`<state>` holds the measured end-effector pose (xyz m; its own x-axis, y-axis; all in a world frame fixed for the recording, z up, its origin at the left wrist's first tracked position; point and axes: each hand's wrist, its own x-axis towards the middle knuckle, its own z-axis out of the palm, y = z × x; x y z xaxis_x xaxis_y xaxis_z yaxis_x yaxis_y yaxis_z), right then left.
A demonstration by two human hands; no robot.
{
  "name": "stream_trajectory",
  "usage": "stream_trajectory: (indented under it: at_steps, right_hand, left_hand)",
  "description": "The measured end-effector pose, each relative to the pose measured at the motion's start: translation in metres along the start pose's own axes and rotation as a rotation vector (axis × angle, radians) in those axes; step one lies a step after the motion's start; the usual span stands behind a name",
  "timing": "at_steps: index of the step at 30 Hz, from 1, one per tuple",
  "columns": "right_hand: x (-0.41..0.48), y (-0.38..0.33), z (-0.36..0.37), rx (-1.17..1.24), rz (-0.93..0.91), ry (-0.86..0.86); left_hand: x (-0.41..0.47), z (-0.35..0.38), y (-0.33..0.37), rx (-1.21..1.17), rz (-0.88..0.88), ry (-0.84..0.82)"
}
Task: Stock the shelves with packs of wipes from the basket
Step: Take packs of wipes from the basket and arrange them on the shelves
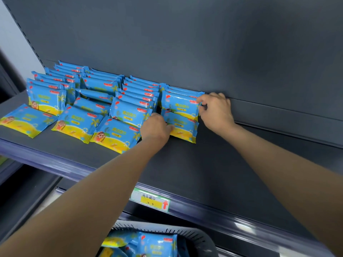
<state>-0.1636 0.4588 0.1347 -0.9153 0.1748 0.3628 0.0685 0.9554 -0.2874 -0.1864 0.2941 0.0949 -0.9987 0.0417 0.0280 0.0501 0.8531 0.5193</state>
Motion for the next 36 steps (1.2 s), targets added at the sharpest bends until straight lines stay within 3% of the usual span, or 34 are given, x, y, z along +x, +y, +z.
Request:
stream_trajectory:
  at_steps: [5, 10, 16, 26, 31, 36]
  right_hand:
    - [-0.007, -0.003, 0.0, 0.009, -0.007, -0.025]
    - [-0.014, -0.006, -0.004, -0.005, 0.0, -0.064]
    - [-0.025, -0.026, -0.022, -0.016, -0.033, -0.041]
    - [-0.104, -0.086, -0.062, -0.097, -0.178, 0.134]
    - [-0.155, -0.117, -0.076, -0.122, -0.258, 0.22]
    - [-0.206, -0.144, -0.077, -0.106, -0.271, 0.27]
  left_hand:
    - [0.0, -0.001, -0.002, 0.16, 0.034, -0.033]
    - [-0.003, -0.012, 0.001, 0.335, 0.184, 0.034]
    - [-0.02, -0.047, 0.0, 0.217, 0.447, 0.026]
    - [-0.109, -0.108, -0.03, 0.091, 0.846, 0.4]
    - [-0.15, -0.128, -0.059, 0.125, 0.955, 0.487]
    - [-0.189, -0.142, -0.09, 0.137, 0.988, 0.458]
